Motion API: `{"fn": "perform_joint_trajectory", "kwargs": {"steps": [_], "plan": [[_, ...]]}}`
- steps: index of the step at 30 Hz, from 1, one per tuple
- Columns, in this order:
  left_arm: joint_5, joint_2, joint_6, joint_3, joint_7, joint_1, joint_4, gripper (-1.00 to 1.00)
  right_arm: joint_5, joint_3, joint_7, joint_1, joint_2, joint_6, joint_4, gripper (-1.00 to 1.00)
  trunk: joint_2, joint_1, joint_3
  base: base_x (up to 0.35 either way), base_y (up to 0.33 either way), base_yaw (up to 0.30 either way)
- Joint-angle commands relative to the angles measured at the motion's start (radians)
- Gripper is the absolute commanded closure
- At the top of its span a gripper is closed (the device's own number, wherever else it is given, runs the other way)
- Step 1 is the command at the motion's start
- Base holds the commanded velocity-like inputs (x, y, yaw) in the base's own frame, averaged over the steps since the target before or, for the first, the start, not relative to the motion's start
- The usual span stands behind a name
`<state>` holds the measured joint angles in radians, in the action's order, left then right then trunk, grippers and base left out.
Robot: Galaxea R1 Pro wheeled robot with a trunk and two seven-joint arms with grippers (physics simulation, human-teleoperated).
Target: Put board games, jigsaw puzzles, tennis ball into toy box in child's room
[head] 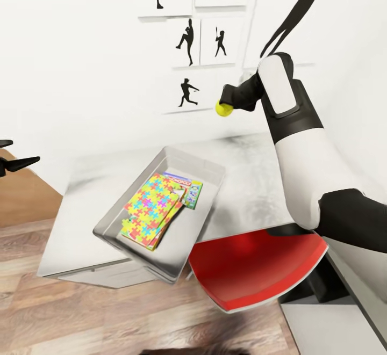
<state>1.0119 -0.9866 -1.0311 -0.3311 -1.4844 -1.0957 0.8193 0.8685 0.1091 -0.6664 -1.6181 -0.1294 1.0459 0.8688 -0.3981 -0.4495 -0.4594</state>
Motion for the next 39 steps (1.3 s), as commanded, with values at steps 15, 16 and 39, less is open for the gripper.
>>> {"fn": "perform_joint_trajectory", "kwargs": {"steps": [15, 16, 39], "plan": [[-0.093, 0.003, 0.069, -0.008, -0.014, -0.003, -0.109, -1.0, 0.011, -0.001, -0.01, 0.028, -0.045, 0.001, -0.014, 1.0, -0.002, -0.001, 0.023, -0.013, 0.025, 0.0], [-0.098, 0.004, 0.076, -0.008, -0.015, -0.003, -0.123, -1.0, 0.011, -0.001, -0.009, 0.033, -0.045, 0.001, -0.016, 1.0, -0.002, -0.001, 0.025, 0.0, 0.0, 0.0], [-0.168, -0.034, 0.373, -0.069, -0.086, -0.003, -0.585, -1.0, 0.107, 0.001, -0.01, 0.13, -0.045, -0.007, -0.011, 1.0, -0.002, -0.001, 0.063, 0.0, 0.064, 0.001]]}}
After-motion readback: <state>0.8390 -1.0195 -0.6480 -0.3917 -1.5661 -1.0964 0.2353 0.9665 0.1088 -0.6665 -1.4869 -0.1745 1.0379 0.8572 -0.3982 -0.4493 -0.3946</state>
